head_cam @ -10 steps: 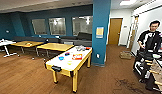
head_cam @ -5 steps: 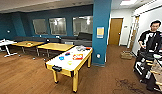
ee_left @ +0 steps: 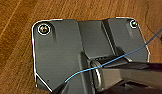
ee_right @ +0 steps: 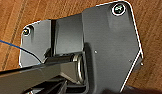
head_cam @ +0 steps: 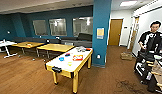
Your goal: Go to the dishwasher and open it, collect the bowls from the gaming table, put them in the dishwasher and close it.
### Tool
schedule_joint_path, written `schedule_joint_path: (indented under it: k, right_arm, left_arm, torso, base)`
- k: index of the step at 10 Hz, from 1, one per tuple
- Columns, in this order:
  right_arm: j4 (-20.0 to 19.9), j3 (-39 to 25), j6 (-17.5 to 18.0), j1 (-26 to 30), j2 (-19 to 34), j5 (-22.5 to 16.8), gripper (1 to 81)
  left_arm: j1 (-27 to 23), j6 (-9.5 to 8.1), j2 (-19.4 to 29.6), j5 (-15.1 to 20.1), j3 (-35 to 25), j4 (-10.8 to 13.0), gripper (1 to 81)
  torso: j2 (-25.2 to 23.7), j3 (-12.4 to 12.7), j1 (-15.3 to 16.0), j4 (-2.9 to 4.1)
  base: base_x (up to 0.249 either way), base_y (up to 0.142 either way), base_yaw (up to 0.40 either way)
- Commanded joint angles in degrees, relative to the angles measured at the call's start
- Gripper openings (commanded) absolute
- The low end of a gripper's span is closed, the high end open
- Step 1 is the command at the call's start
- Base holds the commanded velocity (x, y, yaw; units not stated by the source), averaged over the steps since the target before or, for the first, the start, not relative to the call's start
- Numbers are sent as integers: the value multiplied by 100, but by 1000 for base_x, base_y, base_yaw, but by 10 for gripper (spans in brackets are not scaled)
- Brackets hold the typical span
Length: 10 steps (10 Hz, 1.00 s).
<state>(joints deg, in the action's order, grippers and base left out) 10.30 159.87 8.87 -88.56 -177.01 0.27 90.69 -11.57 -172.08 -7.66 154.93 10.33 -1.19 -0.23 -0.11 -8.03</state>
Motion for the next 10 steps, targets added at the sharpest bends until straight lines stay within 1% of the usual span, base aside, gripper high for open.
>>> schedule_joint_path:
  k: [1, 10]
  right_arm:
    - [7, -27, -9, 396, -48, -255, 811]
    - [16, -27, -9, 396, -65, -264, 811]
  left_arm:
    - [-354, 32, 24, 221, 2, -4, 811]
    - [-345, 32, 33, 221, 2, -22, 811]
  torso:
    - [0, 0, 11, 0]
    - [6, -4, 19, 0]
  base:
    - [126, 0, 0]
    - [126, 0, 0]
